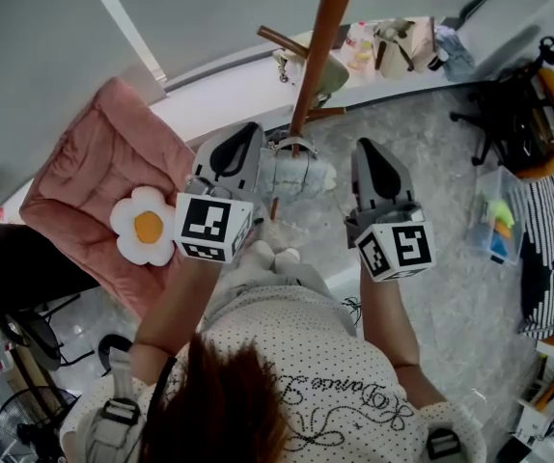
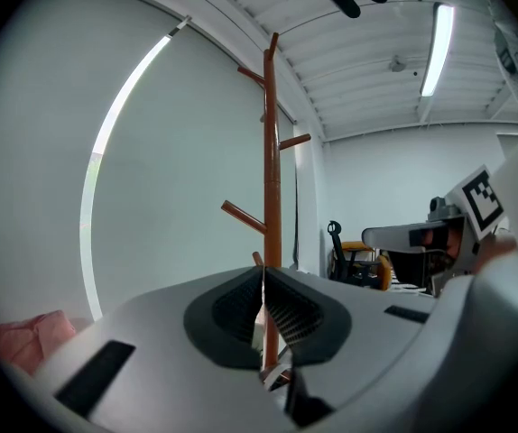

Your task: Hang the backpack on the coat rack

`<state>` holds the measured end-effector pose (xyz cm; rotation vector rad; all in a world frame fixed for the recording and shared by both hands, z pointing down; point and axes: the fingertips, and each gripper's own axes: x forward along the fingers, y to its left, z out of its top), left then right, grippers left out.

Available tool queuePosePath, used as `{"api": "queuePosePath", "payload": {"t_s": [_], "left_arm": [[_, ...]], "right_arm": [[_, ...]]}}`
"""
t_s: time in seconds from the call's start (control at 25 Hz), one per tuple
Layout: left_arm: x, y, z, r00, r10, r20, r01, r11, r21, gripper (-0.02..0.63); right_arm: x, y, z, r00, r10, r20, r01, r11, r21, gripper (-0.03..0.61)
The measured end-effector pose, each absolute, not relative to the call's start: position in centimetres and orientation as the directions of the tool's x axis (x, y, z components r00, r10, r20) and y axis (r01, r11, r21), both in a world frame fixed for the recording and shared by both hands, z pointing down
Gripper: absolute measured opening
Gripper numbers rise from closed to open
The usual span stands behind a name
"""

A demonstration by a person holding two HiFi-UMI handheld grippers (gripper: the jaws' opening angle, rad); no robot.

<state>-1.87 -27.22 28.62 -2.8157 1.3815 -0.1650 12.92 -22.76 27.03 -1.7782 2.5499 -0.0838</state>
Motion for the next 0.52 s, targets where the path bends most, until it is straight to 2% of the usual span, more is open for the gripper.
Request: {"api": "queuePosePath", "payload": {"t_s": [0.52], "left_arm": [[-2.5, -27.1, 30.4, 0.616, -0.776, 0.134, -0.783, -0.622, -0.002, 0.011]], "right_arm": [[12.2, -23.0, 26.7, -0.344, -0.939, -0.001, -0.937, 0.344, -0.060, 0.013]]}}
